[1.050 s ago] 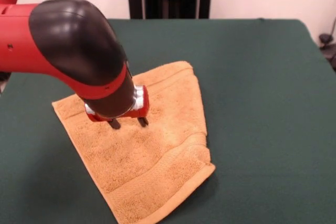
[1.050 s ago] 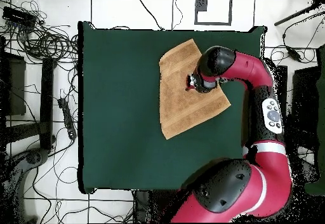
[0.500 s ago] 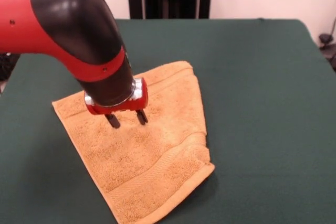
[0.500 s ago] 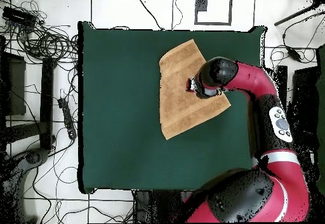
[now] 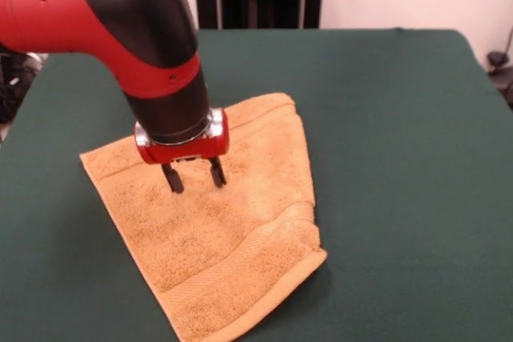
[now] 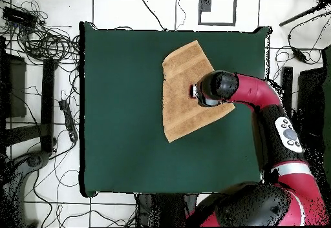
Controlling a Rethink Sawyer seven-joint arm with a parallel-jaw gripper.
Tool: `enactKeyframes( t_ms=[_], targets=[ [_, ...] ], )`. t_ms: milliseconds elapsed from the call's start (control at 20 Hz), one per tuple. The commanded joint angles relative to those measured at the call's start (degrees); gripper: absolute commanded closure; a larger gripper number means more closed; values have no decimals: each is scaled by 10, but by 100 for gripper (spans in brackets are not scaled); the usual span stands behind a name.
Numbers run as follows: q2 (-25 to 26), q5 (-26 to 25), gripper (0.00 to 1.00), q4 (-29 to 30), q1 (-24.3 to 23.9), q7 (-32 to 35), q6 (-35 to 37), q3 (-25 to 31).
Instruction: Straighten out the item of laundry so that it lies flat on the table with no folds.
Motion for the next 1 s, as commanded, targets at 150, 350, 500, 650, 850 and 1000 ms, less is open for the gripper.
enactKeyframes(
  t_ms=[150,350,500,650,850,1000],
  targets=[
    [9,-14,0,158,34,52,4,-53],
    [-9,0,0,161,55,69,27,-66],
    [-23,13,0,167,67,76,40,-73],
    [-31,18,0,168,84,84,42,-83],
    [-30,32,0,165,98,87,37,-85],
    [-32,44,0,148,115,88,59,-89]
  ],
)
